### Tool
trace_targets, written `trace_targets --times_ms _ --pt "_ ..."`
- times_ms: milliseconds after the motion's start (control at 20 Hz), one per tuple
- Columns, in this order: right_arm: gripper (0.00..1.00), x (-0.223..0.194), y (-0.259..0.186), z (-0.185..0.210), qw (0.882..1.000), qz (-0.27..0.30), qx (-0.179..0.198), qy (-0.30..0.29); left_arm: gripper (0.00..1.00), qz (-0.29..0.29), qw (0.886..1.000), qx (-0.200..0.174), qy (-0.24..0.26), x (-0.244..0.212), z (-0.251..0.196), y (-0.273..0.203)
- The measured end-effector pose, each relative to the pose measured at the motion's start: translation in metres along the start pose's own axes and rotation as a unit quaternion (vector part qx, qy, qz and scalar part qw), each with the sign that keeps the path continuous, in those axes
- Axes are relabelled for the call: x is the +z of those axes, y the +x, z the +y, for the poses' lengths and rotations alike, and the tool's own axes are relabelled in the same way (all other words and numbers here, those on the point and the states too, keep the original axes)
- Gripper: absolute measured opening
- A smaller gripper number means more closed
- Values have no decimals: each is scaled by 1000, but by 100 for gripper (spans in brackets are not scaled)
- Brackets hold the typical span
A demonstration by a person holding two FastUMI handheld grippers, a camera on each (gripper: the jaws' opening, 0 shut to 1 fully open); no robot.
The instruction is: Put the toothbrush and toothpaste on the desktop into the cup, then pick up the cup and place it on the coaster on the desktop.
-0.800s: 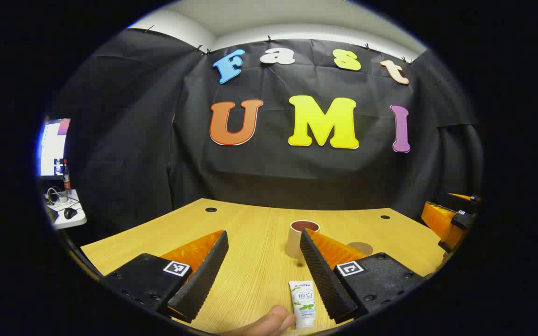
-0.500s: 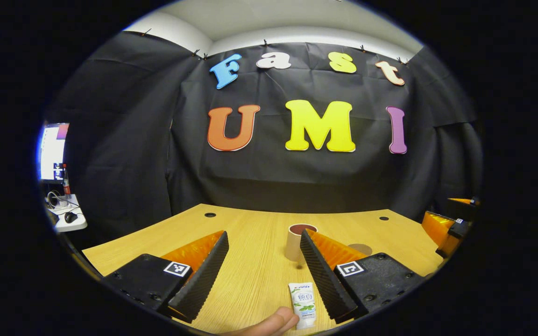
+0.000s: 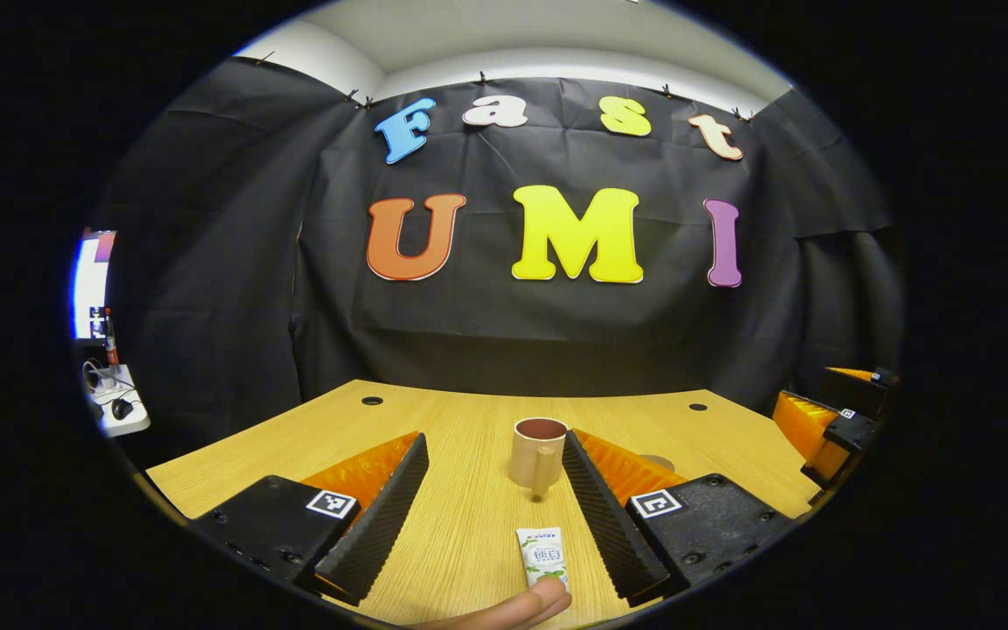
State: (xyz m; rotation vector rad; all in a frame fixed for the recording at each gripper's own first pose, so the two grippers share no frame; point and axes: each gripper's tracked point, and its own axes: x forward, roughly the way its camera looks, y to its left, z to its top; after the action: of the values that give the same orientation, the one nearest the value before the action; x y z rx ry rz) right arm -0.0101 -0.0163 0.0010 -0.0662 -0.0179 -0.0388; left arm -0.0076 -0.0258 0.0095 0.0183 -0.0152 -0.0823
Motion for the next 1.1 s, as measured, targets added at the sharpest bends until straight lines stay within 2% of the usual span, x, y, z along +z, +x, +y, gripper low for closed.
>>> trace_targets --times_ms 650,800,950,1100 --pt "95 -16 5 -17 1000 19 -11 13 98 30 999 -13 10 -26 -18 2" --pt "95 -26 11 -24 999 27 -18 13 98 60 998 -21 12 -49 -23 3" --pt "95 -39 13 -26 999 43 -20 14 99 101 995 -19 -6 -73 -26 -1" --pt "95 -49 16 -27 998 54 -22 15 99 129 992 -11 8 -91 -27 -1"
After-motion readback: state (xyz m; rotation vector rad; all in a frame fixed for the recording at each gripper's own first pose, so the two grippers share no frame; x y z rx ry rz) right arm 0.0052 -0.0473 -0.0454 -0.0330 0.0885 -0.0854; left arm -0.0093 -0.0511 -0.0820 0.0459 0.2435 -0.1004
